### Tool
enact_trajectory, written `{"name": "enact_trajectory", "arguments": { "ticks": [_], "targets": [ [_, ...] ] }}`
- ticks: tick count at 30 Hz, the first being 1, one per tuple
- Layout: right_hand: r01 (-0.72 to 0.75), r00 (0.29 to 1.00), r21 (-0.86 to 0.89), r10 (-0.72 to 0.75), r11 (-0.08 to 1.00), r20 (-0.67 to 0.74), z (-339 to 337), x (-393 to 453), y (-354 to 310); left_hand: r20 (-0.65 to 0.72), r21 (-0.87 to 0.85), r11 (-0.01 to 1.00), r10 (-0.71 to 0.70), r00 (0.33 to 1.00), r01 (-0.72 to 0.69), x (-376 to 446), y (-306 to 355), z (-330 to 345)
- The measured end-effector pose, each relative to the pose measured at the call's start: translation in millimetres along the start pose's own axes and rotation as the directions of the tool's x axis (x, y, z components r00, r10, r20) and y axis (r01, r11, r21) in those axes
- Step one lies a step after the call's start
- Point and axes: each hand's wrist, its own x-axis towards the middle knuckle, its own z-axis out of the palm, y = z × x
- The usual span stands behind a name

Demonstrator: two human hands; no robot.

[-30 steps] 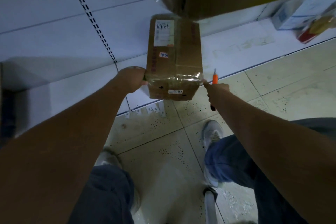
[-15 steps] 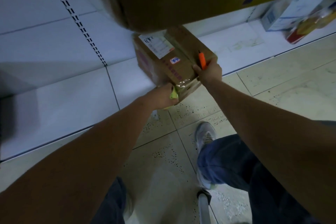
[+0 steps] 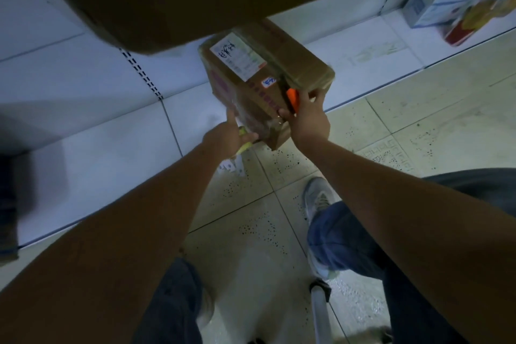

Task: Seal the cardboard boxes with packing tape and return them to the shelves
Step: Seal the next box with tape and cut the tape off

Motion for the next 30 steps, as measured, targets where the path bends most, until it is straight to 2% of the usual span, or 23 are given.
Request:
{"name": "enact_trajectory", "arguments": {
  "ticks": [3, 6, 9, 12, 15, 18, 22, 24, 27, 30],
  "targets": [
    [-0.001, 0.999, -0.016, 0.001, 1.0, 0.037, 0.3, 2.4, -3.4, 0.016, 0.11, 0.986, 0.121, 0.993, -0.122, -2.3, -9.0, -13.1],
    [0.041, 0.999, -0.033, -0.04, 0.999, 0.031, -7.6, -7.6, -9.3, 0.097, 0.028, 0.991, 0.128, 0.987, -0.132, -2.4, -14.4, -11.7],
    [0.051, 0.998, 0.042, -0.05, 0.998, -0.023, -16.8, -43.7, -19.7, 0.087, 0.014, 0.993, 0.119, 0.989, -0.121, -1.2, -19.2, -10.0],
    [0.151, 0.978, 0.022, -0.152, 0.988, 0.143, -0.6, -84.6, -34.1, 0.103, -0.045, 0.996, 0.078, 0.992, -0.074, 2.8, -23.2, -9.2],
    [0.076, 0.958, -0.117, -0.039, 0.99, 0.285, 19.9, -89.8, -23.9, 0.083, -0.103, 0.992, 0.074, 0.994, -0.065, 1.6, -24.8, -10.8],
    [-0.009, 0.936, -0.257, 0.099, 0.966, 0.337, 25.1, -95.8, -4.3, 0.08, 0.004, 0.99, 0.137, 0.987, -0.138, 0.3, -19.7, -9.9],
    [0.035, 0.921, -0.359, 0.109, 0.933, 0.374, 30.2, -116.4, 0.2, 0.157, 0.11, 0.977, 0.163, 0.974, -0.182, -5.0, -7.9, -5.1],
    [0.041, 0.903, -0.338, 0.11, 0.94, 0.415, 32.8, -116.7, 1.5, 0.169, 0.141, 0.971, 0.17, 0.971, -0.195, -9.1, -3.8, -6.2],
    [0.026, 0.911, -0.278, 0.092, 0.96, 0.402, 23.4, -91.2, -6.2, 0.053, 0.141, 0.977, 0.153, 0.987, -0.159, -7.2, -6.1, -14.8],
    [0.079, 0.922, -0.295, 0.043, 0.952, 0.384, 14.0, -69.7, -16.7, -0.044, 0.062, 0.996, 0.067, 0.997, -0.064, -5.3, -12.6, -21.0]
  ]
}}
